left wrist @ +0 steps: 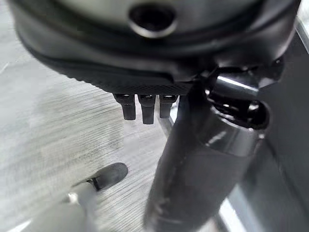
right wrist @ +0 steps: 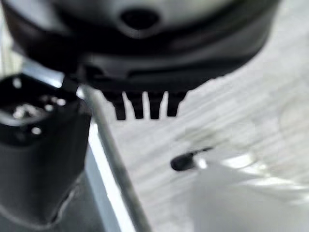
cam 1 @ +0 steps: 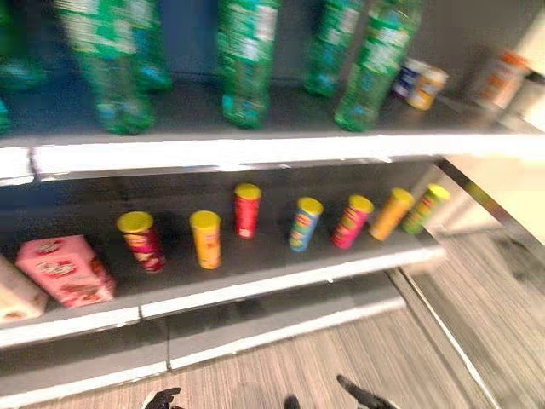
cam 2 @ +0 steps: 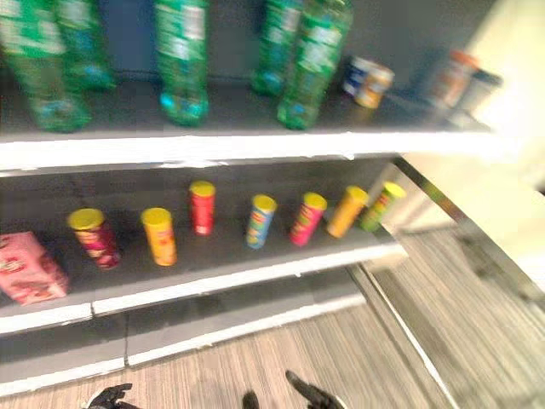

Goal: Put the goods on the table back onto the shelves and tidy them up.

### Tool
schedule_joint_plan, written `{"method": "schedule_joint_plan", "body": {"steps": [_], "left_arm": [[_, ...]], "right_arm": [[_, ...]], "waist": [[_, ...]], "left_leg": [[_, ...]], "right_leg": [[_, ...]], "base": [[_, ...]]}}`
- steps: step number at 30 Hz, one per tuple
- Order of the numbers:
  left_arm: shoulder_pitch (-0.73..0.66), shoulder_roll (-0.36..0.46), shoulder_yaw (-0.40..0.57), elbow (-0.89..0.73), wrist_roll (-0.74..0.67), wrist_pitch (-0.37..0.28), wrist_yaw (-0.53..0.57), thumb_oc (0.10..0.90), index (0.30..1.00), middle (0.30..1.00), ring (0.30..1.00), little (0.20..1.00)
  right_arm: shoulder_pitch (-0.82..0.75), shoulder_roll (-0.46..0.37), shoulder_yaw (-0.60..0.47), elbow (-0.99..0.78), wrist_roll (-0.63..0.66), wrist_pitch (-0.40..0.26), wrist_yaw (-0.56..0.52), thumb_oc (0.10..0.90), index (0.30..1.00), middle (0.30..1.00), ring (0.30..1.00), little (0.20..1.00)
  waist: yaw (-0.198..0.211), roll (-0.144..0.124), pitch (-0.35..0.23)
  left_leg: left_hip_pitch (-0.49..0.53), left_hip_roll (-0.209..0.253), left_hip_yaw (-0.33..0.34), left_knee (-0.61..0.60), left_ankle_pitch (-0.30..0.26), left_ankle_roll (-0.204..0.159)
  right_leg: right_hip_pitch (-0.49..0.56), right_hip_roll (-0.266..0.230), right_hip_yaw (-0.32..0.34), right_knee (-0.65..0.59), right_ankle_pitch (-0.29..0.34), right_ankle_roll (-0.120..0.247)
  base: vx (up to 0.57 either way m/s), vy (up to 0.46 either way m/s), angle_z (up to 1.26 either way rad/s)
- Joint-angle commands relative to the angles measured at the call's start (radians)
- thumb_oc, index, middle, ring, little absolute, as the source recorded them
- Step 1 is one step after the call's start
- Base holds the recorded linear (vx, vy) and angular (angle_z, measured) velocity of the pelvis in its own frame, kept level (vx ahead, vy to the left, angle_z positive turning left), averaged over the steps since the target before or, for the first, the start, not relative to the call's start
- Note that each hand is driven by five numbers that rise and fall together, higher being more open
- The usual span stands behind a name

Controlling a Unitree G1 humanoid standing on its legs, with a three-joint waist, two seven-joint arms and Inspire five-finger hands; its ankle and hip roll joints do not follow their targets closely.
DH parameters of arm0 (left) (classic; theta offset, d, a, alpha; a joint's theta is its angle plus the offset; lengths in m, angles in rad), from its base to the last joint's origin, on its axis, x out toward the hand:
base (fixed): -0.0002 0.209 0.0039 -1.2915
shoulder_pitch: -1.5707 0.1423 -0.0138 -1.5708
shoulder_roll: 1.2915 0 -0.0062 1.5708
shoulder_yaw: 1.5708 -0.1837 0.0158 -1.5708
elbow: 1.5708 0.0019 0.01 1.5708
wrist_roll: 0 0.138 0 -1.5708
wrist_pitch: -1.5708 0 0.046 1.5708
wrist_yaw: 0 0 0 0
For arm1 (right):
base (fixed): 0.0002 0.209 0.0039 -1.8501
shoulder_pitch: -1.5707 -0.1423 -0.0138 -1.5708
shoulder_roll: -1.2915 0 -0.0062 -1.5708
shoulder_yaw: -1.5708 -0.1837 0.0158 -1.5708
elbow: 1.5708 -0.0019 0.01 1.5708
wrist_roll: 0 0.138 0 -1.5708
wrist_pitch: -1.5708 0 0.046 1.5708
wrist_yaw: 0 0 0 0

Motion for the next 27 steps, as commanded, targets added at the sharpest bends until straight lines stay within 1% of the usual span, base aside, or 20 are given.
{"method": "schedule_joint_plan", "body": {"steps": [1, 2, 3, 5, 8, 10, 11, 12, 13, 14, 15, 16, 18, 19, 20, 21, 22, 25, 26, 27], "left_arm": [[-0.058, 0.031, 0.037, -0.030, -0.040, -0.031, 0.020, 0.800, 0.900, 0.900, 0.900, 0.900], [-0.056, 0.036, 0.044, -0.042, -0.050, -0.032, 0.015, 0.800, 0.900, 0.900, 0.900, 0.900], [-0.048, 0.036, 0.042, -0.045, -0.043, -0.030, 0.009, 0.800, 0.900, 0.900, 0.900, 0.900], [-0.047, 0.028, 0.042, -0.041, -0.034, -0.032, 0.012, 0.800, 0.900, 0.900, 0.900, 0.900], [-0.052, 0.010, 0.023, -0.044, -0.018, -0.041, 0.012, 0.800, 0.900, 0.900, 0.900, 0.900], [-0.059, 0.000, 0.008, -0.069, -0.015, -0.040, 0.006, 0.800, 0.900, 0.900, 0.900, 0.900], [-0.058, -0.001, 0.005, -0.083, -0.015, -0.041, 0.004, 0.800, 0.900, 0.900, 0.900, 0.900], [-0.080, 0.041, 0.022, -0.091, -0.036, -0.036, -0.003, 0.800, 0.900, 0.900, 0.900, 0.900], [-0.078, 0.041, 0.021, -0.093, -0.035, -0.036, -0.002, 0.800, 0.900, 0.900, 0.900, 0.900], [-0.002, 0.015, 0.028, -0.099, -0.021, -0.031, 0.006, 0.800, 0.900, 0.900, 0.900, 0.900], [0.008, 0.005, 0.027, -0.091, -0.026, -0.034, 0.005, 0.800, 0.900, 0.900, 0.900, 0.900], [0.018, -0.010, 0.015, -0.093, -0.039, -0.039, -0.001, 0.800, 0.900, 0.900, 0.900, 0.900], [0.016, -0.022, 0.006, -0.089, -0.048, -0.044, 0.000, 0.800, 0.900, 0.900, 0.900, 0.900], [0.020, -0.032, 0.005, -0.084, -0.054, -0.046, -0.003, 0.800, 0.900, 0.900, 0.900, 0.900], [0.023, -0.039, 0.004, -0.067, -0.054, -0.046, -0.001, 0.800, 0.900, 0.900, 0.900, 0.900], [0.026, -0.046, 0.008, -0.060, -0.059, -0.047, -0.003, 0.800, 0.900, 0.900, 0.900, 0.900], [0.027, -0.056, 0.011, -0.041, -0.065, -0.046, -0.003, 0.800, 0.900, 0.900, 0.900, 0.900], [0.030, -0.061, 0.020, -0.024, -0.066, -0.041, -0.003, 0.800, 0.900, 0.900, 0.900, 0.900], [0.045, -0.064, 0.035, -0.014, -0.064, -0.034, -0.004, 0.800, 0.900, 0.900, 0.900, 0.900], [0.046, -0.063, 0.035, -0.014, -0.064, -0.034, -0.004, 0.800, 0.900, 0.900, 0.900, 0.900]], "right_arm": [[-0.007, -0.058, 0.006, -0.035, -0.013, -0.026, -0.053, 0.800, 0.900, 0.900, 0.900, 0.900], [-0.013, -0.071, 0.008, -0.048, -0.042, -0.020, -0.071, 0.800, 0.900, 0.900, 0.900, 0.900], [-0.005, -0.068, 0.005, -0.043, -0.048, -0.016, -0.069, 0.800, 0.900, 0.900, 0.900, 0.900], [0.009, -0.075, -0.008, -0.023, -0.037, -0.017, -0.082, 0.800, 0.900, 0.900, 0.900, 0.900], [0.051, -0.089, -0.023, -0.019, -0.023, -0.023, -0.085, 0.800, 0.900, 0.900, 0.900, 0.900], [0.091, -0.101, -0.034, -0.007, -0.018, -0.027, -0.084, 0.800, 0.900, 0.900, 0.900, 0.900], [0.104, -0.106, -0.041, -0.010, -0.015, -0.029, -0.085, 0.800, 0.900, 0.900, 0.900, 0.900], [0.131, -0.121, -0.045, -0.035, 0.005, -0.034, -0.081, 0.800, 0.900, 0.900, 0.900, 0.900], [0.132, -0.120, -0.046, -0.037, 0.005, -0.033, -0.082, 0.800, 0.900, 0.900, 0.900, 0.900], [0.107, -0.151, -0.048, -0.022, 0.005, -0.036, -0.087, 0.800, 0.900, 0.900, 0.900, 0.900], [0.094, -0.156, -0.042, -0.006, -0.001, -0.035, -0.082, 0.800, 0.900, 0.900, 0.900, 0.900], [0.077, -0.168, -0.042, 0.006, -0.005, -0.037, -0.087, 0.800, 0.900, 0.900, 0.900, 0.900], [0.058, -0.183, -0.041, 0.002, -0.001, -0.045, -0.092, 0.800, 0.900, 0.900, 0.900, 0.900], [0.039, -0.191, -0.035, -0.002, -0.002, -0.050, -0.098, 0.800, 0.900, 0.900, 0.900, 0.900], [0.031, -0.194, -0.029, -0.005, -0.004, -0.054, -0.101, 0.800, 0.900, 0.900, 0.900, 0.900], [0.028, -0.193, -0.023, -0.011, -0.008, -0.055, -0.104, 0.800, 0.900, 0.900, 0.900, 0.900], [0.020, -0.191, -0.012, -0.023, -0.010, -0.062, -0.110, 0.800, 0.900, 0.900, 0.900, 0.900], [0.012, -0.187, 0.002, -0.037, -0.018, -0.062, -0.116, 0.800, 0.900, 0.900, 0.900, 0.900], [0.009, -0.183, 0.017, -0.052, -0.040, -0.055, -0.111, 0.800, 0.900, 0.900, 0.900, 0.900], [0.009, -0.183, 0.017, -0.052, -0.040, -0.055, -0.111, 0.800, 0.900, 0.900, 0.900, 0.900]], "waist": [[0.058, 0.044, 0.074], [0.074, 0.037, 0.079], [0.079, 0.029, 0.076], [0.064, 0.025, 0.067], [0.040, 0.042, 0.058], [0.015, 0.060, 0.049], [0.008, 0.068, 0.048], [0.000, 0.079, 0.054], [0.001, 0.082, 0.055], [0.062, 0.062, 0.092], [0.079, 0.054, 0.092], [0.109, 0.053, 0.116], [0.120, 0.060, 0.133], [0.139, 0.085, 0.136], [0.149, 0.099, 0.138], [0.160, 0.111, 0.145], [0.173, 0.127, 0.149], [0.187, 0.134, 0.156], [0.206, 0.136, 0.147], [0.208, 0.135, 0.148]], "left_leg": [[0.030, 0.088, 0.024, 0.112, -0.144, -0.089], [0.059, 0.103, 0.106, 0.129, -0.156, -0.093], [0.075, 0.100, 0.123, 0.125, -0.159, -0.097], [0.092, 0.119, 0.148, 0.119, -0.151, -0.115], [0.138, 0.166, 0.169, 0.100, -0.127, -0.147], [0.163, 0.222, 0.180, 0.109, -0.100, -0.172], [0.167, 0.253, 0.183, 0.131, -0.079, -0.184], [0.161, 0.316, 0.163, 0.269, 0.005, -0.183], [0.157, 0.325, 0.160, 0.281, 0.002, -0.188], [0.021, 0.223, -0.093, 0.449, 0.004, -0.098], [-0.023, 0.136, -0.199, 0.461, -0.037, -0.071], [-0.090, 0.050, -0.305, 0.459, -0.096, -0.060], [-0.134, -0.010, -0.353, 0.372, -0.111, -0.060], [-0.159, -0.068, -0.401, 0.256, -0.055, -0.077], [-0.181, -0.091, -0.422, 0.195, -0.005, -0.083], [-0.192, -0.097, -0.422, 0.135, 0.040, -0.089], [-0.252, -0.104, -0.378, 0.057, 0.091, -0.104], [-0.283, -0.108, -0.322, -0.001, 0.116, -0.113], [-0.291, -0.103, -0.305, 0.004, 0.133, -0.114], [-0.289, -0.103, -0.303, 0.004, 0.132, -0.113]], "right_leg": [[0.112, -0.156, -0.361, 0.122, -0.227, -0.033], [0.110, -0.191, -0.467, 0.143, -0.212, -0.026], [0.129, -0.192, -0.487, 0.116, -0.207, -0.029], [0.131, -0.165, -0.459, 0.095, -0.214, -0.027], [0.141, -0.108, -0.419, 0.081, -0.233, -0.040], [0.158, -0.051, -0.394, 0.078, -0.274, -0.068], [0.163, -0.022, -0.384, 0.078, -0.290, -0.081], [0.194, 0.047, -0.330, 0.082, -0.327, -0.123], [0.196, 0.053, -0.331, 0.081, -0.328, -0.126], [0.185, 0.073, -0.267, 0.103, -0.336, -0.169], [0.187, 0.078, -0.221, 0.097, -0.342, -0.170], [0.209, 0.076, -0.168, 0.093, -0.349, -0.166], [0.217, 0.081, -0.134, 0.091, -0.359, -0.161], [0.224, 0.111, -0.106, 0.095, -0.369, -0.163], [0.239, 0.129, -0.088, 0.091, -0.376, -0.164], [0.260, 0.143, -0.076, 0.091, -0.391, -0.168], [0.293, 0.163, -0.061, 0.091, -0.415, -0.177], [0.344, 0.184, -0.014, 0.085, -0.441, -0.188], [0.394, 0.189, 0.033, 0.080, -0.467, -0.187], [0.395, 0.188, 0.035, 0.080, -0.467, -0.187]], "base": [[-0.04, -0.077, -1.50], [0.03, -0.121, -1.18], [0.02, -0.201, -2.43], [0.09, -0.266, -1.63], [0.18, -0.299, -0.18], [0.19, -0.403, -0.53], [0.30, -0.535, -0.54], [0.26, -0.426, -0.71], [0.16, -0.514, -1.05], [-0.03, -0.246, -1.49], [0.06, -0.269, -1.59], [0.15, -0.063, -1.39], [0.17, -0.009, -1.50], [0.21, 0.035, -1.00], [0.27, 0.046, -0.78], [0.37, 0.027, -0.86], [0.41, 0.042, -0.98], [0.32, 0.063, -0.59], [0.38, 0.116, -0.36], [0.38, 0.146, -0.28]]}}
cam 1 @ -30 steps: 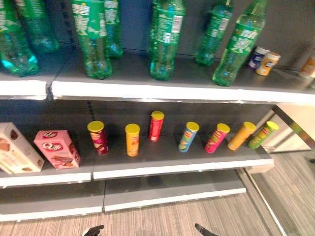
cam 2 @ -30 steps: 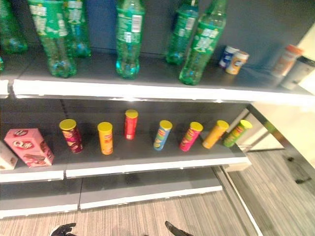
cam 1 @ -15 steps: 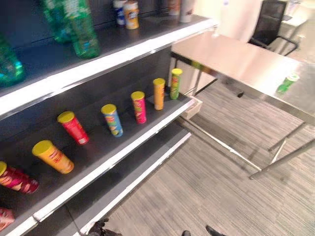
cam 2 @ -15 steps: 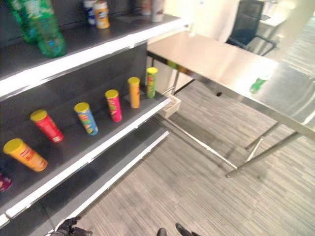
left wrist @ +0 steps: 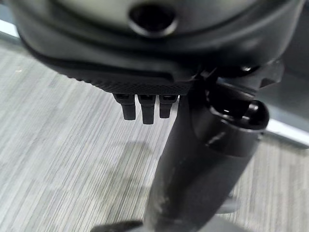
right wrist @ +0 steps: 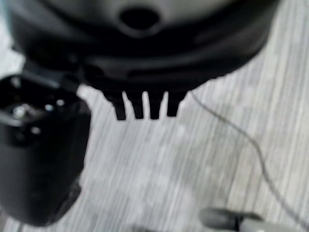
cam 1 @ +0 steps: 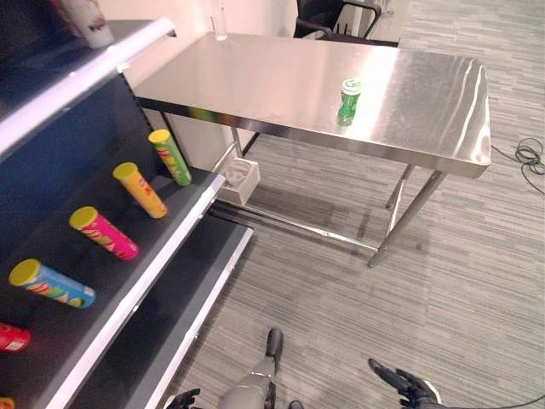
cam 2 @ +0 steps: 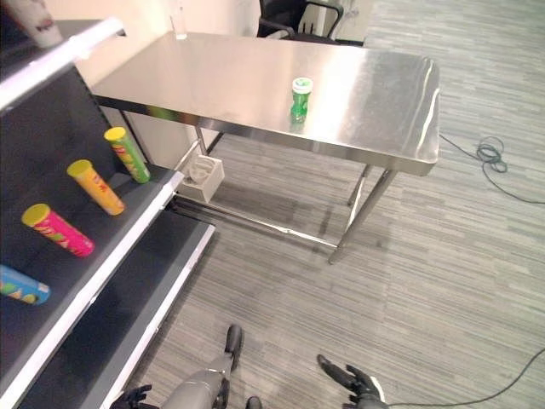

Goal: Put the goods on the table back onto the shelves and tidy them up.

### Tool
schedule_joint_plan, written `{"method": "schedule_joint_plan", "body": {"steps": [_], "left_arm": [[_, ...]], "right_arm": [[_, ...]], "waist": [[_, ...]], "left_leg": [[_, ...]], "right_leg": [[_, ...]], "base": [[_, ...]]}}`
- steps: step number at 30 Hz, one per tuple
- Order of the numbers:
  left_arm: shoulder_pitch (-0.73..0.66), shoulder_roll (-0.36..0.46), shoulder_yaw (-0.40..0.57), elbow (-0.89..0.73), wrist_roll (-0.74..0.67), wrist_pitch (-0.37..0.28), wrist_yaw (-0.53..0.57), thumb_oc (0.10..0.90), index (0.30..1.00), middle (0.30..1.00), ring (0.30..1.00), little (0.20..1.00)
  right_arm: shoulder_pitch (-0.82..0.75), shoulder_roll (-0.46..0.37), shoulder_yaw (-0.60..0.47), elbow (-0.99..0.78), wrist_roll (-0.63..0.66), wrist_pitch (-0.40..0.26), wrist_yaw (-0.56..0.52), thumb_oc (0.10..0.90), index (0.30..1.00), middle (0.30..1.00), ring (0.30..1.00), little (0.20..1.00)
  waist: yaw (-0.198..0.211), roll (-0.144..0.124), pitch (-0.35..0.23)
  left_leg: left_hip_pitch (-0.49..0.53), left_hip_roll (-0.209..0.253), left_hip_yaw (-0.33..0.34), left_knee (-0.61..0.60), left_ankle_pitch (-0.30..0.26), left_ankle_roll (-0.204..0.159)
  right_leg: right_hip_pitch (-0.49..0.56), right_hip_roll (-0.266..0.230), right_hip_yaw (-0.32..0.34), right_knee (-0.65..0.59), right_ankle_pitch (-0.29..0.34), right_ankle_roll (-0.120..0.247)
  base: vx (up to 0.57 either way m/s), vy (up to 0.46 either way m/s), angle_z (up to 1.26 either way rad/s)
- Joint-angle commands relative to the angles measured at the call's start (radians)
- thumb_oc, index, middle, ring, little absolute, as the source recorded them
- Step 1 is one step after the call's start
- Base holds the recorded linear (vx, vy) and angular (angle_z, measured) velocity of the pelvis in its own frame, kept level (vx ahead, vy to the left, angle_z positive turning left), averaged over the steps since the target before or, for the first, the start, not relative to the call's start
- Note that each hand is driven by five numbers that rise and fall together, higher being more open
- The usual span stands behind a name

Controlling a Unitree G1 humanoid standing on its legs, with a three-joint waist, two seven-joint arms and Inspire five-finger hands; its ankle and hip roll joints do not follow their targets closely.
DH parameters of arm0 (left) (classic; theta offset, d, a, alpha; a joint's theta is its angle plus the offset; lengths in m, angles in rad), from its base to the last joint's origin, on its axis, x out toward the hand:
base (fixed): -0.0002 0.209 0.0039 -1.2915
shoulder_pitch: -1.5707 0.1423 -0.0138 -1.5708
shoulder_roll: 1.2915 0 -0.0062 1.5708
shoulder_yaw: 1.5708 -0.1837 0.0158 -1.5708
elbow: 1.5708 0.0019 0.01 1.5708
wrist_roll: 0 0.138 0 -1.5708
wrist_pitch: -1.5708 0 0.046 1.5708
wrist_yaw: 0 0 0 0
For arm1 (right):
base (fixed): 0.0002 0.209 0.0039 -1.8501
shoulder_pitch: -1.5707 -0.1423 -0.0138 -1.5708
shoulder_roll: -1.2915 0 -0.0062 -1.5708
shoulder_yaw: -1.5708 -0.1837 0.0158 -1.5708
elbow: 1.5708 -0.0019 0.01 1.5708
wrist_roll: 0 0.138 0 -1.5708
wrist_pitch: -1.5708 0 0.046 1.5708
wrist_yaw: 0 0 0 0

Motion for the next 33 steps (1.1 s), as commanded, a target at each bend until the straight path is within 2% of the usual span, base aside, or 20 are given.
{"method": "schedule_joint_plan", "body": {"steps": [1, 2, 3, 4, 5, 7, 8, 9, 10, 11, 12, 13, 15, 16, 17, 20, 21, 24, 29, 33], "left_arm": [[0.007, 0.031, 0.008, -0.034, -0.005, -0.012, 0.006, 0.800, 0.900, 0.900, 0.900, 0.900], [0.017, 0.032, 0.020, -0.029, -0.009, -0.012, 0.012, 0.800, 0.900, 0.900, 0.900, 0.900], [0.020, 0.032, 0.022, -0.031, -0.009, -0.012, 0.013, 0.800, 0.900, 0.900, 0.900, 0.900], [0.013, 0.042, 0.031, -0.037, -0.019, -0.011, 0.013, 0.800, 0.900, 0.900, 0.900, 0.900], [0.009, 0.049, 0.034, -0.044, -0.023, -0.011, 0.014, 0.800, 0.900, 0.900, 0.900, 0.900], [0.001, 0.060, 0.033, -0.061, -0.031, -0.013, 0.015, 0.800, 0.900, 0.900, 0.900, 0.900], [0.001, 0.060, 0.033, -0.061, -0.031, -0.013, 0.015, 0.800, 0.900, 0.900, 0.900, 0.900], [-0.006, 0.067, 0.032, -0.070, -0.033, -0.013, 0.015, 0.800, 0.900, 0.900, 0.900, 0.900], [-0.024, 0.082, 0.021, -0.088, -0.037, -0.014, 0.019, 0.800, 0.900, 0.900, 0.900, 0.900], [-0.024, 0.082, 0.021, -0.088, -0.037, -0.014, 0.019, 0.800, 0.900, 0.900, 0.900, 0.900], [-0.032, 0.095, 0.015, -0.099, -0.041, -0.013, 0.019, 0.800, 0.900, 0.900, 0.900, 0.900], [-0.038, 0.098, 0.014, -0.105, -0.045, -0.012, 0.022, 0.800, 0.900, 0.900, 0.900, 0.900], [-0.051, 0.103, 0.015, -0.113, -0.053, -0.016, 0.025, 0.800, 0.900, 0.900, 0.900, 0.900], [-0.051, 0.104, 0.015, -0.112, -0.053, -0.016, 0.025, 0.800, 0.900, 0.900, 0.900, 0.900], [-0.060, 0.101, 0.008, -0.110, -0.058, -0.021, 0.029, 0.800, 0.900, 0.900, 0.900, 0.900], [-0.085, 0.101, -0.015, -0.094, -0.041, -0.023, 0.034, 0.800, 0.900, 0.900, 0.900, 0.900], [-0.091, 0.095, -0.012, -0.070, -0.018, -0.023, 0.031, 0.800, 0.900, 0.900, 0.900, 0.900], [-0.086, 0.081, -0.016, -0.044, -0.014, -0.024, 0.028, 0.800, 0.900, 0.900, 0.900, 0.900], [-0.082, 0.076, -0.018, -0.019, 0.004, -0.023, 0.023, 0.800, 0.900, 0.900, 0.900, 0.900], [-0.059, 0.066, -0.007, 0.000, 0.017, -0.017, 0.012, 0.800, 0.900, 0.900, 0.900, 0.900]], "right_arm": [[0.071, -0.059, -0.026, -0.115, -0.031, -0.035, -0.013, 0.800, 0.900, 0.900, 0.900, 0.900], [0.085, -0.052, -0.018, -0.145, -0.054, -0.035, -0.005, 0.800, 0.900, 0.900, 0.900, 0.900], [0.092, -0.053, -0.020, -0.155, -0.065, -0.035, -0.005, 0.800, 0.900, 0.900, 0.900, 0.900], [0.088, -0.053, -0.014, -0.168, -0.082, -0.032, 0.003, 0.800, 0.900, 0.900, 0.900, 0.900], [0.083, -0.055, -0.010, -0.176, -0.094, -0.030, 0.003, 0.800, 0.900, 0.900, 0.900, 0.900], [0.076, -0.062, -0.003, -0.198, -0.123, -0.033, 0.001, 0.800, 0.900, 0.900, 0.900, 0.900], [0.076, -0.062, -0.003, -0.198, -0.123, -0.033, 0.001, 0.800, 0.900, 0.900, 0.900, 0.900], [0.072, -0.067, -0.001, -0.206, -0.130, -0.032, 0.001, 0.800, 0.900, 0.900, 0.900, 0.900], [0.062, -0.073, 0.001, -0.200, -0.135, -0.030, -0.003, 0.800, 0.900, 0.900, 0.900, 0.900], [0.062, -0.073, 0.001, -0.200, -0.135, -0.030, -0.003, 0.800, 0.900, 0.900, 0.900, 0.900], [0.059, -0.070, 0.003, -0.185, -0.140, -0.025, -0.006, 0.800, 0.900, 0.900, 0.900, 0.900], [0.055, -0.064, 0.008, -0.174, -0.146, -0.024, -0.010, 0.800, 0.900, 0.900, 0.900, 0.900], [0.055, -0.056, 0.006, -0.147, -0.148, -0.018, -0.017, 0.800, 0.900, 0.900, 0.900, 0.900], [0.055, -0.056, 0.006, -0.147, -0.148, -0.018, -0.017, 0.800, 0.900, 0.900, 0.900, 0.900], [0.055, -0.055, 0.003, -0.126, -0.143, -0.018, -0.018, 0.800, 0.900, 0.900, 0.900, 0.900], [0.056, -0.047, -0.001, -0.058, -0.127, -0.009, -0.027, 0.800, 0.900, 0.900, 0.900, 0.900], [0.073, -0.034, -0.009, 0.001, -0.122, 0.000, -0.020, 0.800, 0.900, 0.900, 0.900, 0.900], [0.083, -0.030, -0.016, 0.032, -0.126, 0.006, -0.018, 0.800, 0.900, 0.900, 0.900, 0.900], [0.096, -0.030, -0.036, 0.062, -0.109, 0.010, -0.013, 0.800, 0.900, 0.900, 0.900, 0.900], [0.122, -0.024, -0.095, 0.103, -0.054, 0.016, -0.012, 0.800, 0.900, 0.900, 0.900, 0.900]], "waist": [[0.052, 0.022, -0.050], [0.057, 0.020, -0.071], [0.060, 0.009, -0.081], [0.073, -0.018, -0.099], [0.077, -0.031, -0.107], [0.076, -0.052, -0.108], [0.077, -0.049, -0.110], [0.072, -0.056, -0.105], [0.056, -0.060, -0.089], [0.056, -0.062, -0.088], [0.048, -0.055, -0.077], [0.047, -0.045, -0.070], [0.048, -0.034, -0.067], [0.044, -0.035, -0.064], [0.037, -0.030, -0.058], [0.008, -0.052, -0.035], [0.003, -0.072, -0.040], [0.000, -0.072, -0.061], [-0.002, -0.069, -0.087], [-0.011, -0.064, -0.123]], "left_leg": [[0.088, 0.074, 0.031, -0.006, 0.049, -0.022], [0.122, 0.083, 0.013, -0.019, 0.098, -0.018], [0.131, 0.083, 0.021, -0.013, 0.102, -0.017], [0.147, 0.081, 0.029, 0.000, 0.078, -0.004], [0.157, 0.079, 0.035, 0.006, 0.063, 0.005], [0.197, 0.070, 0.042, 0.001, 0.033, 0.028], [0.194, 0.073, 0.042, 0.002, 0.033, 0.028], [0.212, 0.072, 0.042, 0.000, 0.022, 0.039], [0.254, 0.067, 0.043, -0.003, -0.004, 0.064], [0.254, 0.066, 0.043, -0.003, -0.004, 0.064], [0.283, 0.071, 0.041, -0.001, -0.024, 0.078], [0.297, 0.084, 0.040, 0.000, -0.037, 0.079], [0.320, 0.103, 0.038, 0.001, -0.058, 0.075], [0.324, 0.101, 0.034, 0.001, -0.059, 0.074], [0.339, 0.107, 0.026, -0.003, -0.065, 0.069], [0.369, 0.076, 0.001, 0.001, -0.098, 0.061], [0.374, 0.055, -0.015, 0.010, -0.115, 0.059], [0.389, 0.068, -0.003, -0.023, -0.108, 0.054], [0.399, 0.074, -0.006, -0.028, -0.115, 0.046], [0.441, 0.090, 0.003, -0.038, -0.134, 0.031]], "right_leg": [[0.008, -0.054, 0.067, 0.086, -0.101, 0.128], [0.031, -0.075, 0.088, 0.089, -0.121, 0.131], [0.042, -0.094, 0.082, 0.092, -0.135, 0.140], [0.027, -0.137, 0.074, 0.138, -0.130, 0.171], [0.010, -0.157, 0.067, 0.186, -0.120, 0.188], [-0.045, -0.187, 0.054, 0.326, -0.061, 0.228], [-0.048, -0.184, 0.055, 0.325, -0.059, 0.227], [-0.092, -0.196, 0.042, 0.412, -0.007, 0.242], [-0.170, -0.219, 0.012, 0.563, 0.099, 0.251], [-0.171, -0.220, 0.012, 0.566, 0.097, 0.251], [-0.213, -0.241, -0.031, 0.652, 0.138, 0.231], [-0.253, -0.253, -0.056, 0.684, 0.128, 0.223], [-0.302, -0.292, -0.138, 0.620, 0.047, 0.199], [-0.296, -0.295, -0.143, 0.621, 0.043, 0.198], [-0.324, -0.292, -0.183, 0.549, 0.000, 0.187], [-0.339, -0.240, -0.175, 0.253, 0.034, 0.211], [-0.291, -0.227, -0.130, 0.150, 0.050, 0.230], [-0.272, -0.217, -0.127, 0.134, 0.075, 0.233], [-0.235, -0.210, -0.135, 0.107, 0.068, 0.220], [-0.170, -0.199, -0.150, 0.051, 0.064, 0.215]], "base": [[0.39, 0.206, -0.92], [0.52, 0.265, -1.26], [0.59, 0.318, -1.31], [0.44, 0.216, -0.67], [0.40, 0.200, -0.47], [0.21, 0.106, -0.67], [0.12, 0.072, -0.43], [0.14, 0.110, -0.21], [0.14, 0.109, 0.05], [0.21, 0.157, 0.10], [0.18, 0.115, 0.24], [0.25, 0.145, 0.27], [0.16, 0.046, 0.20], [0.13, -0.019, 0.10], [0.12, -0.047, 0.03], [0.17, -0.112, 0.25], [0.17, -0.092, 0.56], [0.12, -0.081, 0.78], [0.09, -0.076, 0.05], [0.12, -0.078, -0.02]]}}
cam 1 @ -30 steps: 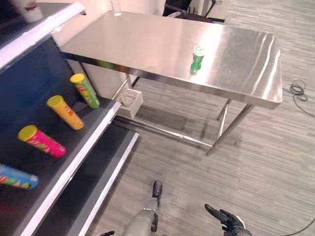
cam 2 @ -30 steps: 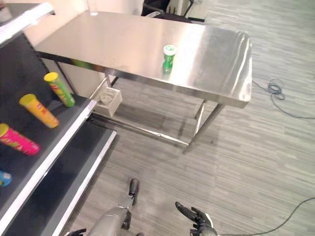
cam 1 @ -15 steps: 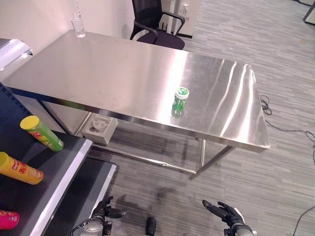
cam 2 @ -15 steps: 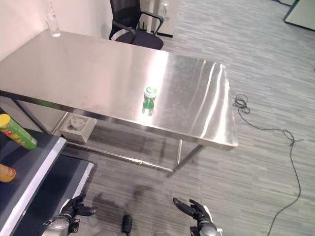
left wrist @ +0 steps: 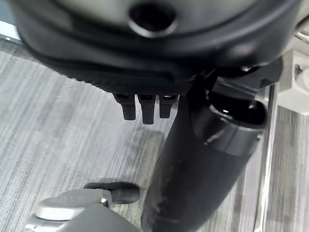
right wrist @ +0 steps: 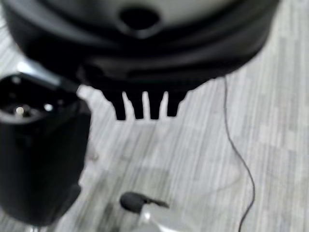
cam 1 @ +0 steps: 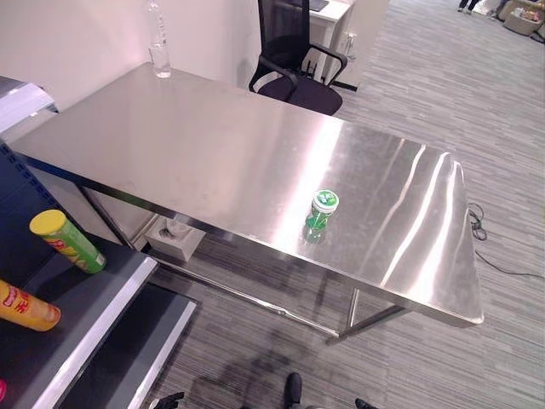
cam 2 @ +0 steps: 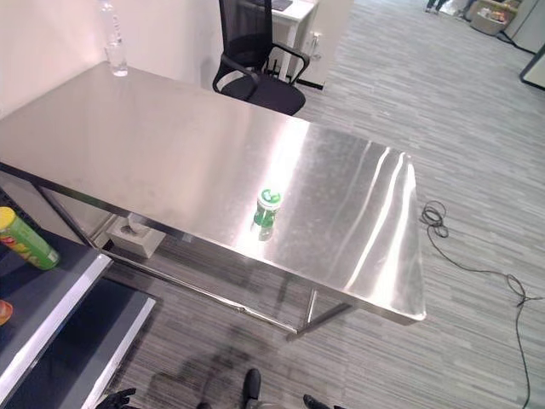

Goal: Put the goods on the table back onto the shelves and tidy them up.

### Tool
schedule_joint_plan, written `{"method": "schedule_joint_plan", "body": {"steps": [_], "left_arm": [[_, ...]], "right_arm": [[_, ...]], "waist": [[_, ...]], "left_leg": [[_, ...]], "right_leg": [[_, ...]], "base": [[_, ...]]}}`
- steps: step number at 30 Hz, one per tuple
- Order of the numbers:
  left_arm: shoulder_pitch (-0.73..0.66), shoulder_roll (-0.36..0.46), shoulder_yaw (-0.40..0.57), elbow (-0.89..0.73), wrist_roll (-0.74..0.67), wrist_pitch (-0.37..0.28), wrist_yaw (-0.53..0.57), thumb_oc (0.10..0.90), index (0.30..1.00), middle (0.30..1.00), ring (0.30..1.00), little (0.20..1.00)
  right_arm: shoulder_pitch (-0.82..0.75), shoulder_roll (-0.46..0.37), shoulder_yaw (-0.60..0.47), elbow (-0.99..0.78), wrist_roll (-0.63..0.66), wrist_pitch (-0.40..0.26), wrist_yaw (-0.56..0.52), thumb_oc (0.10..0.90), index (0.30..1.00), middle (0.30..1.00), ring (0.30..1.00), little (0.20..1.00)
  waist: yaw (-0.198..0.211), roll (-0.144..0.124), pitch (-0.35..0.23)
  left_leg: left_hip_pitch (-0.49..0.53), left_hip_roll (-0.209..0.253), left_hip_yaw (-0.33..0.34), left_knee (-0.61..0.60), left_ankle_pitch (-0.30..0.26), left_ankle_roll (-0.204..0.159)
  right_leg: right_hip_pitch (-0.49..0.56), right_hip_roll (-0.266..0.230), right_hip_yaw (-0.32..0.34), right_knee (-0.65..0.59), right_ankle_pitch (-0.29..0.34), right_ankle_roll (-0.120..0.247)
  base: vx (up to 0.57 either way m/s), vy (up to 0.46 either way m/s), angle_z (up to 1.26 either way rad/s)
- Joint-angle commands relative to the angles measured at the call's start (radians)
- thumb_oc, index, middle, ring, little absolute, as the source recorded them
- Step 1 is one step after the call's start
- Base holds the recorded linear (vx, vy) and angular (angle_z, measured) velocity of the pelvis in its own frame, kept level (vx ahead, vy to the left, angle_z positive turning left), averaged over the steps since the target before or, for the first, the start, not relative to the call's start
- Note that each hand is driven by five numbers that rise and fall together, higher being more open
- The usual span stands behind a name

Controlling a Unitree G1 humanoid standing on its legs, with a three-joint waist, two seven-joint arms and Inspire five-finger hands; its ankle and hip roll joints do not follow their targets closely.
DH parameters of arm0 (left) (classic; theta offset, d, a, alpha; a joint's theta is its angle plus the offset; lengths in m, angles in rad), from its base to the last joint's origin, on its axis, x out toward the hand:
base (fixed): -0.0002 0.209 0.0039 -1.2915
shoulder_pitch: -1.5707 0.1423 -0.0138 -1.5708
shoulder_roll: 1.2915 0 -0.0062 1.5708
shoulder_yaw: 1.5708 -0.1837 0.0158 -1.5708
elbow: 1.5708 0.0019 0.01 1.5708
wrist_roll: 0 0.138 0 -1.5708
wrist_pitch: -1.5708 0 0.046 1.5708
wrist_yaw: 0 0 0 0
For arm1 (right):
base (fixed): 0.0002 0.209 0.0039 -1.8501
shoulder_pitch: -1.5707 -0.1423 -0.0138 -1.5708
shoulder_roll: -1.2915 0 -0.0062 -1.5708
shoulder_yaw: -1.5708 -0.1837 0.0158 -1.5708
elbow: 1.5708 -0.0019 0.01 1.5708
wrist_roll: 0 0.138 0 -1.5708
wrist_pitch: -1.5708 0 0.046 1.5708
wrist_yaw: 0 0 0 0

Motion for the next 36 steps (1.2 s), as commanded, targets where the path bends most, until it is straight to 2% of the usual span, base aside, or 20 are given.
{"method": "schedule_joint_plan", "body": {"steps": [1, 3, 7, 8, 9, 11, 12, 14, 15, 18, 19, 23, 27, 30, 32, 36], "left_arm": [[-0.051, 0.003, 0.017, 0.021, 0.033, -0.032, -0.007, 0.800, 0.900, 0.900, 0.900, 0.900], [-0.045, 0.000, 0.023, 0.027, 0.030, -0.029, -0.009, 0.800, 0.900, 0.900, 0.900, 0.900], [-0.045, -0.001, 0.023, 0.027, 0.030, -0.029, -0.009, 0.800, 0.900, 0.900, 0.900, 0.900], [-0.033, -0.001, 0.034, 0.035, 0.022, -0.030, -0.013, 0.800, 0.900, 0.900, 0.900, 0.900], [-0.023, 0.000, 0.042, 0.038, 0.028, -0.034, -0.016, 0.800, 0.900, 0.900, 0.900, 0.900], [-0.007, -0.006, 0.050, 0.035, 0.051, -0.036, -0.020, 0.800, 0.900, 0.900, 0.900, 0.900], [-0.003, -0.009, 0.055, 0.029, 0.063, -0.040, -0.026, 0.800, 0.900, 0.900, 0.900, 0.900], [0.000, -0.011, 0.052, 0.022, 0.070, -0.042, -0.037, 0.800, 0.900, 0.900, 0.900, 0.900], [0.000, -0.012, 0.051, 0.022, 0.070, -0.042, -0.037, 0.800, 0.900, 0.900, 0.900, 0.900], [0.010, -0.012, 0.040, -0.003, 0.075, -0.047, -0.058, 0.800, 0.900, 0.900, 0.900, 0.900], [0.020, -0.007, 0.035, -0.012, 0.075, -0.052, -0.068, 0.800, 0.900, 0.900, 0.900, 0.900], [0.036, -0.008, 0.027, -0.029, 0.074, -0.054, -0.076, 0.800, 0.900, 0.900, 0.900, 0.900], [0.049, -0.010, 0.019, -0.034, 0.073, -0.054, -0.076, 0.800, 0.900, 0.900, 0.900, 0.900], [0.053, -0.012, 0.012, -0.033, 0.071, -0.054, -0.075, 0.800, 0.900, 0.900, 0.900, 0.900], [0.059, -0.013, 0.009, -0.028, 0.069, -0.050, -0.071, 0.800, 0.900, 0.900, 0.900, 0.900], [0.062, -0.017, 0.017, -0.017, 0.069, -0.046, -0.067, 0.800, 0.900, 0.900, 0.900, 0.900]], "right_arm": [[-0.005, -0.066, -0.045, 0.019, 0.062, -0.011, -0.017, 0.800, 0.900, 0.900, 0.900, 0.900], [-0.002, -0.076, -0.098, 0.030, 0.114, -0.016, -0.030, 0.800, 0.900, 0.900, 0.900, 0.900], [-0.002, -0.076, -0.098, 0.030, 0.114, -0.016, -0.030, 0.800, 0.900, 0.900, 0.900, 0.900], [-0.007, -0.113, -0.201, 0.022, 0.213, -0.036, -0.053, 0.800, 0.900, 0.900, 0.900, 0.900], [0.007, -0.171, -0.312, -0.039, 0.299, -0.075, -0.082, 0.800, 0.900, 0.900, 0.900, 0.900], [0.066, -0.248, -0.436, -0.257, 0.304, -0.125, -0.124, 0.800, 0.900, 0.900, 0.900, 0.900], [0.080, -0.312, -0.492, -0.433, 0.302, -0.173, -0.135, 0.800, 0.900, 0.900, 0.900, 0.900], [0.082, -0.380, -0.545, -0.583, 0.312, -0.205, -0.114, 0.800, 0.900, 0.900, 0.900, 0.900], [0.083, -0.381, -0.546, -0.584, 0.312, -0.204, -0.114, 0.800, 0.900, 0.900, 0.900, 0.900], [0.065, -0.464, -0.588, -0.750, 0.314, -0.234, -0.088, 0.800, 0.900, 0.900, 0.900, 0.900], [0.019, -0.539, -0.609, -0.884, 0.323, -0.253, -0.059, 0.800, 0.900, 0.900, 0.900, 0.900], [-0.042, -0.569, -0.571, -1.023, 0.308, -0.273, -0.046, 0.800, 0.900, 0.900, 0.900, 0.900], [-0.143, -0.624, -0.427, -1.130, 0.265, -0.246, 0.010, 0.800, 0.900, 0.900, 0.900, 0.900], [-0.181, -0.624, -0.375, -1.144, 0.269, -0.245, 0.026, 0.800, 0.900, 0.900, 0.900, 0.900], [-0.218, -0.616, -0.295, -1.149, 0.256, -0.224, 0.054, 0.800, 0.900, 0.900, 0.900, 0.900], [-0.225, -0.601, -0.250, -1.165, 0.248, -0.211, 0.073, 0.800, 0.900, 0.900, 0.900, 0.900]], "waist": [[0.002, 0.038, -0.031], [-0.006, 0.042, -0.040], [-0.005, 0.043, -0.039], [-0.021, 0.054, -0.050], [-0.039, 0.064, -0.064], [-0.057, 0.072, -0.075], [-0.065, 0.070, -0.077], [-0.065, 0.068, -0.081], [-0.064, 0.069, -0.081], [-0.057, 0.064, -0.088], [-0.046, 0.060, -0.089], [-0.030, 0.057, -0.096], [0.000, 0.053, -0.100], [0.007, 0.053, -0.098], [0.019, 0.054, -0.097], [0.020, 0.057, -0.094]], "left_leg": [[-0.092, 0.058, 0.102, 0.000, 0.021, -0.054], [-0.079, 0.066, 0.109, 0.000, 0.014, -0.059], [-0.077, 0.066, 0.109, 0.000, 0.013, -0.059], [-0.052, 0.076, 0.122, 0.000, -0.001, -0.065], [-0.041, 0.081, 0.135, 0.000, -0.006, -0.069], [-0.034, 0.084, 0.144, 0.000, -0.011, -0.072], [-0.037, 0.086, 0.150, 0.000, -0.005, -0.073], [-0.037, 0.088, 0.151, 0.000, -0.005, -0.075], [-0.037, 0.088, 0.151, 0.000, -0.005, -0.075], [-0.042, 0.091, 0.148, 0.000, -0.004, -0.080], [-0.038, 0.094, 0.145, 0.000, -0.004, -0.083], [-0.044, 0.094, 0.141, 0.000, 0.002, -0.085], [-0.039, 0.098, 0.137, 0.000, -0.001, -0.089], [-0.037, 0.100, 0.135, 0.000, 0.001, -0.091], [-0.042, 0.101, 0.129, 0.000, 0.005, -0.093], [-0.045, 0.101, 0.125, 0.000, 0.007, -0.094]], "right_leg": [[0.097, -0.024, 0.005, 0.050, -0.195, 0.123], [0.113, -0.021, 0.005, 0.039, -0.197, 0.123], [0.115, -0.021, 0.005, 0.038, -0.197, 0.123], [0.140, -0.017, 0.014, 0.028, -0.202, 0.124], [0.148, -0.015, 0.022, 0.024, -0.204, 0.125], [0.152, -0.015, 0.030, 0.026, -0.206, 0.128], [0.148, -0.018, 0.035, 0.028, -0.200, 0.128], [0.147, -0.018, 0.037, 0.030, -0.200, 0.127], [0.147, -0.018, 0.037, 0.031, -0.200, 0.127], [0.147, -0.019, 0.032, 0.031, -0.203, 0.126], [0.154, -0.019, 0.027, 0.031, -0.206, 0.126], [0.152, -0.020, 0.019, 0.029, -0.204, 0.126], [0.163, -0.021, 0.007, 0.025, -0.208, 0.124], [0.167, -0.022, 0.002, 0.024, -0.208, 0.122], [0.168, -0.025, -0.008, 0.027, -0.210, 0.119], [0.166, -0.027, -0.014, 0.029, -0.210, 0.117]], "base": [[0.11, -0.068, -0.09], [0.07, -0.044, -0.06], [0.04, -0.009, -0.02], [0.19, -0.009, -0.03], [0.23, -0.002, -0.05], [0.09, 0.007, -0.33], [0.00, -0.003, -0.46], [0.00, -0.006, -0.26], [0.00, -0.007, -0.22], [-0.01, -0.011, -0.13], [-0.01, -0.016, 0.04], [-0.01, -0.013, 0.13], [0.00, -0.011, 0.08], [-0.01, -0.012, 0.15], [-0.02, -0.023, 0.22], [-0.02, -0.020, 0.15]]}}
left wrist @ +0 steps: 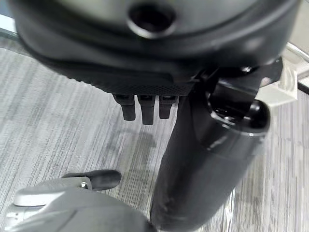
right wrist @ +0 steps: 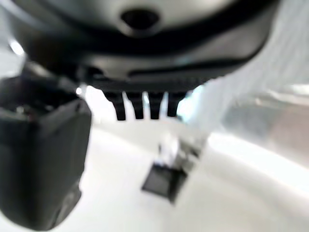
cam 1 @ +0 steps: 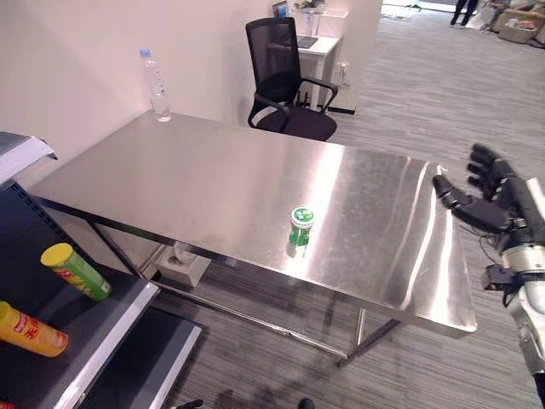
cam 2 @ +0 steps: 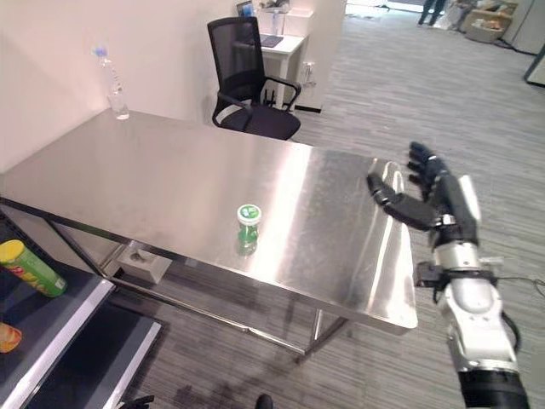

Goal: Put the goods on the table back onto the shelves and tidy them up.

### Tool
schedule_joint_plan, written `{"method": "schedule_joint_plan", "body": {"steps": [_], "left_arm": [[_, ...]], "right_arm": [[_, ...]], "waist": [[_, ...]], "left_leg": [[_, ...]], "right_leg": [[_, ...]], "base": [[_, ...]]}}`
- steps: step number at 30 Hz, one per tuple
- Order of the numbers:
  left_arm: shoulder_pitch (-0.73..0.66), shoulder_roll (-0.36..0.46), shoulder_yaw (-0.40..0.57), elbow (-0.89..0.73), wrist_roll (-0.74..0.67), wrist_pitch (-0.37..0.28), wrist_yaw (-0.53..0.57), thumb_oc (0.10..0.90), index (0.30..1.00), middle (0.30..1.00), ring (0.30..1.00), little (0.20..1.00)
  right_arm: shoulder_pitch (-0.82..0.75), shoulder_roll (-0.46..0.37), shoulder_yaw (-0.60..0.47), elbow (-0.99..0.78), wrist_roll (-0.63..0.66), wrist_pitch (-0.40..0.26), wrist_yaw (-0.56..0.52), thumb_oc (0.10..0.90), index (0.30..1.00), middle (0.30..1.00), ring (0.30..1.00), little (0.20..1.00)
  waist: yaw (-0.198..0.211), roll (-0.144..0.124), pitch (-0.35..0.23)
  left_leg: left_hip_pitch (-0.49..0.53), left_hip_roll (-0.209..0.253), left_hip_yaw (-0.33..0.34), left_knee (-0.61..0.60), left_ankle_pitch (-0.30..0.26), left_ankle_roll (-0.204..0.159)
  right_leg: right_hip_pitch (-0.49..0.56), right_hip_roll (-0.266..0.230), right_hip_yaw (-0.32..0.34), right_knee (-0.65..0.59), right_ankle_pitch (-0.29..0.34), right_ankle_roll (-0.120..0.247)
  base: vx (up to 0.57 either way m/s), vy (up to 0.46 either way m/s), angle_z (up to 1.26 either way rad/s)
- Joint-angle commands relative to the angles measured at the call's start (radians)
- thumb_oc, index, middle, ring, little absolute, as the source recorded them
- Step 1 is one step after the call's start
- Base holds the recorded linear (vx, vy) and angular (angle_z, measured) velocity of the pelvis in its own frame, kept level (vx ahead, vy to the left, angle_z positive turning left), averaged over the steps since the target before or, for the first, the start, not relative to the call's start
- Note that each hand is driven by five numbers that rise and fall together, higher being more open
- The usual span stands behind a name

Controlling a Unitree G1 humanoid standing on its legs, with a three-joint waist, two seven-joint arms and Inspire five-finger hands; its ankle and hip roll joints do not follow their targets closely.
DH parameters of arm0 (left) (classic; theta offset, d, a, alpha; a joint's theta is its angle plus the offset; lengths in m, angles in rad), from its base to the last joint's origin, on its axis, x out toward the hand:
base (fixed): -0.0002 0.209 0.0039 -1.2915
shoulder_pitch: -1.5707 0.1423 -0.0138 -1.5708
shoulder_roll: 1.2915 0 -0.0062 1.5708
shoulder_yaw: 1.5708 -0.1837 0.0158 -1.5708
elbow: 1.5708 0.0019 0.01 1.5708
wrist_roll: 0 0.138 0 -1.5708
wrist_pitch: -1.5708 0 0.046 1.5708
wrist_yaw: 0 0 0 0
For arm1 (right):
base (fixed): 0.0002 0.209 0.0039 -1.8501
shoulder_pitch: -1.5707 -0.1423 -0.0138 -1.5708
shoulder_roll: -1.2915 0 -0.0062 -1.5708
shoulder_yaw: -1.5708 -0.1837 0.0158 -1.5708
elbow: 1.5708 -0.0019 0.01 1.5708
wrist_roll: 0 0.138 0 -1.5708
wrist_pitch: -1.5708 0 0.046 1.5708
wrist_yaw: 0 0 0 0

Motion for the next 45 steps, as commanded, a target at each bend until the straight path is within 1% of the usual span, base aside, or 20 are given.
{"method": "schedule_joint_plan", "body": {"steps": [1, 3, 6, 7, 8, 12, 14, 18, 19, 21, 22, 28, 31, 32, 34, 35, 36, 38, 41, 45], "left_arm": [[-0.018, 0.041, -0.008, 0.050, 0.018, -0.018, 0.014, 0.800, 0.900, 0.900, 0.900, 0.900], [-0.015, 0.041, -0.003, 0.051, 0.020, -0.017, 0.015, 0.800, 0.900, 0.900, 0.900, 0.900], [-0.013, 0.037, 0.009, 0.053, 0.017, -0.013, 0.019, 0.800, 0.900, 0.900, 0.900, 0.900], [-0.013, 0.037, 0.009, 0.053, 0.017, -0.013, 0.019, 0.800, 0.900, 0.900, 0.900, 0.900], [-0.020, 0.038, 0.009, 0.054, 0.013, -0.010, 0.024, 0.800, 0.900, 0.900, 0.900, 0.900], [-0.027, 0.039, 0.016, 0.053, 0.014, -0.005, 0.030, 0.800, 0.900, 0.900, 0.900, 0.900], [-0.031, 0.039, 0.016, 0.065, 0.022, 0.003, 0.034, 0.800, 0.900, 0.900, 0.900, 0.900], [-0.038, 0.038, 0.010, 0.065, 0.027, 0.005, 0.035, 0.800, 0.900, 0.900, 0.900, 0.900], [-0.049, 0.040, -0.001, 0.064, 0.040, 0.007, 0.038, 0.800, 0.900, 0.900, 0.900, 0.900], [-0.053, 0.039, -0.004, 0.062, 0.043, 0.006, 0.039, 0.800, 0.900, 0.900, 0.900, 0.900], [-0.058, 0.041, -0.012, 0.053, 0.050, 0.003, 0.035, 0.800, 0.900, 0.900, 0.900, 0.900], [-0.076, 0.042, -0.021, -0.001, 0.039, -0.011, 0.035, 0.800, 0.900, 0.900, 0.900, 0.900], [-0.076, 0.036, -0.032, -0.055, 0.010, -0.021, 0.036, 0.800, 0.900, 0.900, 0.900, 0.900], [-0.076, 0.037, -0.034, -0.055, 0.010, -0.020, 0.036, 0.800, 0.900, 0.900, 0.900, 0.900], [-0.072, 0.031, -0.038, -0.076, 0.002, -0.023, 0.037, 0.800, 0.900, 0.900, 0.900, 0.900], [-0.072, 0.032, -0.040, -0.077, 0.002, -0.023, 0.037, 0.800, 0.900, 0.900, 0.900, 0.900], [-0.072, 0.029, -0.040, -0.076, 0.000, -0.023, 0.040, 0.800, 0.900, 0.900, 0.900, 0.900], [-0.071, 0.030, -0.030, -0.071, -0.003, -0.020, 0.047, 0.800, 0.900, 0.900, 0.900, 0.900], [-0.055, 0.034, -0.011, -0.060, -0.007, -0.016, 0.052, 0.800, 0.900, 0.900, 0.900, 0.900], [-0.025, 0.033, 0.029, -0.009, -0.002, -0.011, 0.053, 0.800, 0.900, 0.900, 0.900, 0.900]], "right_arm": [[-0.076, -0.032, -0.049, -0.072, -0.030, -0.056, 0.005, 0.800, 0.900, 0.900, 0.900, 0.900], [-0.070, -0.027, -0.046, -0.085, -0.043, -0.050, 0.011, 0.800, 0.900, 0.900, 0.900, 0.900], [-0.055, 0.008, -0.014, -0.115, -0.064, -0.041, 0.024, 0.800, 0.900, 0.900, 0.900, 0.900], [-0.055, 0.008, -0.014, -0.115, -0.064, -0.041, 0.024, 0.800, 0.900, 0.900, 0.900, 0.900], [-0.062, 0.027, 0.009, -0.119, -0.049, -0.041, 0.034, 0.800, 0.900, 0.900, 0.900, 0.900], [-0.072, 0.026, 0.044, -0.125, -0.060, -0.039, 0.040, 0.800, 0.900, 0.900, 0.900, 0.900], [-0.078, 0.034, 0.061, -0.140, -0.056, -0.039, 0.046, 0.800, 0.900, 0.900, 0.900, 0.900], [-0.089, 0.040, 0.070, -0.157, -0.051, -0.044, 0.047, 0.800, 0.900, 0.900, 0.900, 0.900], [-0.099, 0.041, 0.067, -0.169, -0.046, -0.050, 0.040, 0.800, 0.900, 0.900, 0.900, 0.900], [-0.098, 0.040, 0.067, -0.173, -0.047, -0.051, 0.039, 0.800, 0.900, 0.900, 0.900, 0.900], [-0.083, 0.038, 0.055, -0.182, -0.044, -0.051, 0.042, 0.800, 0.900, 0.900, 0.900, 0.900], [-0.036, 0.039, 0.013, -0.194, -0.064, -0.051, 0.035, 0.800, 0.900, 0.900, 0.900, 0.900], [0.001, 0.064, -0.057, -0.196, -0.106, -0.047, -0.018, 0.800, 0.900, 0.900, 0.900, 0.900], [0.004, 0.065, -0.060, -0.198, -0.107, -0.046, -0.018, 0.800, 0.900, 0.900, 0.900, 0.900], [0.029, 0.108, -0.143, -0.202, -0.143, -0.054, -0.086, 0.800, 0.900, 0.900, 0.900, 0.900], [0.031, 0.109, -0.145, -0.203, -0.144, -0.054, -0.086, 0.800, 0.900, 0.900, 0.900, 0.900], [0.032, 0.125, -0.170, -0.186, -0.141, -0.062, -0.112, 0.800, 0.900, 0.900, 0.900, 0.900], [0.054, 0.151, -0.233, -0.158, -0.134, -0.071, -0.164, 0.800, 0.900, 0.900, 0.900, 0.900], [0.076, 0.168, -0.264, -0.151, -0.130, -0.072, -0.177, 0.800, 0.900, 0.900, 0.900, 0.900], [0.085, 0.167, -0.248, -0.170, -0.175, -0.059, -0.166, 0.800, 0.900, 0.900, 0.900, 0.900]], "waist": [[-0.007, -0.043, -0.032], [-0.007, -0.041, -0.031], [-0.012, -0.034, -0.026], [-0.012, -0.034, -0.026], [-0.018, -0.030, -0.023], [-0.024, -0.027, -0.018], [-0.039, -0.020, -0.012], [-0.051, -0.014, -0.010], [-0.070, -0.002, -0.010], [-0.076, 0.002, -0.011], [-0.088, 0.008, -0.012], [-0.099, 0.016, -0.009], [-0.095, 0.021, 0.002], [-0.094, 0.021, 0.001], [-0.085, 0.022, 0.010], [-0.085, 0.022, 0.009], [-0.081, 0.021, 0.014], [-0.076, 0.016, 0.025], [-0.068, 0.009, 0.026], [-0.045, -0.015, 0.024]], "left_leg": [[-0.079, 0.043, 0.036, 0.000, 0.033, -0.079], [-0.078, 0.044, 0.037, 0.000, 0.034, -0.078], [-0.080, 0.044, 0.041, 0.000, 0.035, -0.079], [-0.080, 0.044, 0.041, 0.000, 0.035, -0.079], [-0.084, 0.046, 0.044, 0.000, 0.037, -0.080], [-0.089, 0.047, 0.052, 0.000, 0.038, -0.082], [-0.092, 0.051, 0.064, 0.000, 0.040, -0.083], [-0.095, 0.052, 0.074, 0.000, 0.041, -0.083], [-0.096, 0.052, 0.088, 0.000, 0.042, -0.082], [-0.095, 0.053, 0.093, 0.000, 0.040, -0.082], [-0.094, 0.053, 0.100, 0.000, 0.040, -0.083], [-0.096, 0.054, 0.107, 0.000, 0.038, -0.082], [-0.104, 0.053, 0.099, 0.000, 0.039, -0.078], [-0.105, 0.053, 0.099, 0.000, 0.039, -0.078], [-0.117, 0.052, 0.089, 0.000, 0.041, -0.076], [-0.118, 0.052, 0.088, 0.000, 0.041, -0.076], [-0.124, 0.051, 0.083, 0.000, 0.043, -0.075], [-0.140, 0.049, 0.075, 0.000, 0.045, -0.076], [-0.147, 0.050, 0.067, 0.000, 0.046, -0.078], [-0.140, 0.051, 0.047, 0.000, 0.043, -0.078]], "right_leg": [[0.128, -0.068, 0.012, 0.031, -0.193, 0.138], [0.129, -0.069, 0.010, 0.031, -0.193, 0.138], [0.125, -0.070, 0.011, 0.032, -0.192, 0.138], [0.125, -0.070, 0.011, 0.032, -0.192, 0.138], [0.117, -0.071, 0.016, 0.034, -0.190, 0.138], [0.107, -0.070, 0.027, 0.034, -0.188, 0.137], [0.098, -0.068, 0.040, 0.031, -0.183, 0.138], [0.088, -0.067, 0.051, 0.032, -0.181, 0.141], [0.081, -0.067, 0.067, 0.031, -0.178, 0.142], [0.082, -0.067, 0.071, 0.030, -0.176, 0.143], [0.083, -0.067, 0.074, 0.028, -0.175, 0.144], [0.078, -0.066, 0.077, 0.028, -0.174, 0.147], [0.073, -0.067, 0.068, 0.027, -0.174, 0.148], [0.073, -0.067, 0.067, 0.027, -0.174, 0.148], [0.063, -0.068, 0.053, 0.026, -0.173, 0.151], [0.062, -0.068, 0.052, 0.026, -0.173, 0.151], [0.057, -0.068, 0.049, 0.026, -0.171, 0.151], [0.048, -0.069, 0.039, 0.028, -0.171, 0.152], [0.047, -0.068, 0.029, 0.028, -0.173, 0.151], [0.067, -0.067, 0.011, 0.031, -0.187, 0.146]], "base": [[0.00, 0.000, 0.00], [0.00, 0.000, 0.00], [0.00, 0.000, 0.00], [-0.04, -0.018, -0.02], [0.00, 0.000, 0.00], [-0.03, -0.023, -0.03], [-0.04, -0.040, -0.14], [-0.03, -0.021, -0.20], [-0.01, 0.000, -0.08], [0.00, -0.001, -0.11], [0.01, -0.004, -0.20], [0.00, -0.001, -0.06], [0.00, -0.001, -0.01], [0.03, 0.001, 0.04], [0.01, 0.007, 0.05], [-0.01, 0.015, 0.05], [-0.01, 0.014, 0.12], [-0.01, 0.026, 0.10], [0.01, 0.009, 0.19], [0.03, -0.010, 0.06]]}}
